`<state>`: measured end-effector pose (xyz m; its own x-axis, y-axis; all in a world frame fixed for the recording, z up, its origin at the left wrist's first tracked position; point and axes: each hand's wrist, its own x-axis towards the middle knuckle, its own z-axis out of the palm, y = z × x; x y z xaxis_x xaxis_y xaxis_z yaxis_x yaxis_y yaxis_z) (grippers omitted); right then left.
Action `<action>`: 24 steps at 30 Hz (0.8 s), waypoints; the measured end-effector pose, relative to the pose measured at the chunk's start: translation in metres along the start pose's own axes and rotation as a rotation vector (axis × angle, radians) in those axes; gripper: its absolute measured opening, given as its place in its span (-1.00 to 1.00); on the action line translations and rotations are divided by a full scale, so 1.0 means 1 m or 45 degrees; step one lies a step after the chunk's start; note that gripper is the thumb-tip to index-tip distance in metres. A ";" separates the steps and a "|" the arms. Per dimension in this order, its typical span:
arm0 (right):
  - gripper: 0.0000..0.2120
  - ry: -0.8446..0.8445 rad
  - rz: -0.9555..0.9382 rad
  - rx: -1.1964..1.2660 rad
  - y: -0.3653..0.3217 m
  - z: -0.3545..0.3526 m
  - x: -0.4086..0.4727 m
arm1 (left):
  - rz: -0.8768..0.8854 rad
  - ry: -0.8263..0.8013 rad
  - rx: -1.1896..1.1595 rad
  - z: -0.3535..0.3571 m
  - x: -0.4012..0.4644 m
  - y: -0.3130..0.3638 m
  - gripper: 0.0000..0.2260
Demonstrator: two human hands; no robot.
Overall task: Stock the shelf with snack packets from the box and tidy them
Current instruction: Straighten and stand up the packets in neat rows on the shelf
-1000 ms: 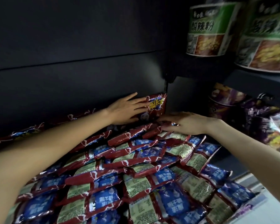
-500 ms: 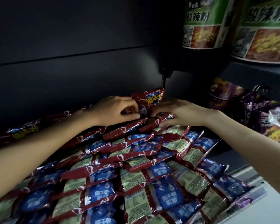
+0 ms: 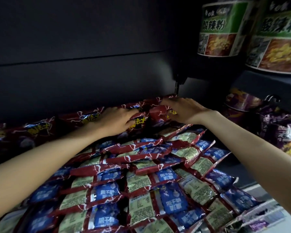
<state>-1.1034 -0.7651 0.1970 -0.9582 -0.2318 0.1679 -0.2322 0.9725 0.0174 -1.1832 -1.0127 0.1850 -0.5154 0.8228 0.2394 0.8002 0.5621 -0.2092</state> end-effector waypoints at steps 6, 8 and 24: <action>-0.54 -0.193 0.004 -0.010 -0.003 -0.004 0.000 | 0.072 0.159 0.031 0.012 0.015 -0.009 -0.62; -0.51 -0.124 0.015 -0.158 0.005 -0.012 0.005 | 0.064 0.125 0.060 0.016 0.021 -0.013 -0.62; -0.50 0.318 -0.043 -0.247 0.005 0.009 0.048 | 0.573 0.374 0.267 0.022 0.023 -0.016 -0.49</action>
<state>-1.1521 -0.7714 0.1962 -0.8740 -0.2748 0.4007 -0.2041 0.9561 0.2105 -1.2147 -1.0009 0.1730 -0.0071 0.9438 0.3304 0.8274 0.1911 -0.5281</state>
